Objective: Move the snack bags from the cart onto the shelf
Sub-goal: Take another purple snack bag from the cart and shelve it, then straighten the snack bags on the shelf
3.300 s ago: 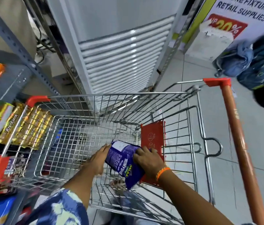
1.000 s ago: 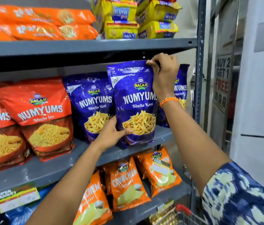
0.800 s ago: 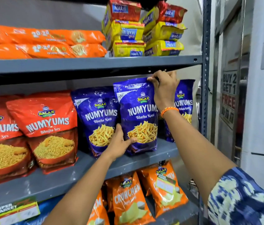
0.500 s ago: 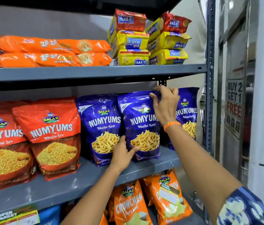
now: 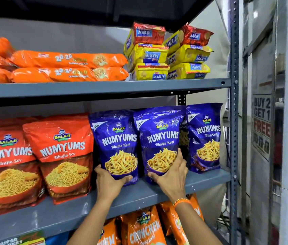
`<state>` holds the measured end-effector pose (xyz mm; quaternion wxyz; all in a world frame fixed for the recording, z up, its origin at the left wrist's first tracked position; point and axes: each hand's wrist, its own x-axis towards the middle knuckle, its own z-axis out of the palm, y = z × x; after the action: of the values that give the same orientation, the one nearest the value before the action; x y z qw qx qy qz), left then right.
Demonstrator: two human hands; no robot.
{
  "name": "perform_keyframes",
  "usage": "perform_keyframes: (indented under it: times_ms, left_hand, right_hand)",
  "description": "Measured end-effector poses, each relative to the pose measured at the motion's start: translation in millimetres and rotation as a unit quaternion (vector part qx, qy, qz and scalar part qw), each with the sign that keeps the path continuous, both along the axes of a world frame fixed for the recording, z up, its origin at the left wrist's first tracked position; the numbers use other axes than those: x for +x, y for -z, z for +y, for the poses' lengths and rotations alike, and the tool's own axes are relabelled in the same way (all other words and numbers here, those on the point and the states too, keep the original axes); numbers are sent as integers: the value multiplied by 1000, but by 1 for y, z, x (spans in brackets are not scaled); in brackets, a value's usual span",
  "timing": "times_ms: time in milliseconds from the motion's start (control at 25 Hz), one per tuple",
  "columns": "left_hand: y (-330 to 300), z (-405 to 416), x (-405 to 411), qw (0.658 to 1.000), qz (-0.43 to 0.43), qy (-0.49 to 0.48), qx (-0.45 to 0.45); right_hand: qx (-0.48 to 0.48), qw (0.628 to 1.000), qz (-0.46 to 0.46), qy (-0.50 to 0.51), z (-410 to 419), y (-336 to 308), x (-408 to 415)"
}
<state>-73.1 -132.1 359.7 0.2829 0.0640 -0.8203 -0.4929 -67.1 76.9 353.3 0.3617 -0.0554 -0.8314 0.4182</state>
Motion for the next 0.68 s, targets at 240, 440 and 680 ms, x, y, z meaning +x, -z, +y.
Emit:
perform_keyframes:
  times_ms: [240,440,680]
  left_hand:
    - [-9,-11,5,998,-5,2,-67]
    - [-9,-11,16,996,-1,6,-92]
    - [-6,-17,21,996,-3,-2,-93]
  right_hand:
    - [-41,999,26,5,17,1,-14]
    - [-53,998,39,1,18,6,-15]
    - [-52,998,35,-2,20,7,-18]
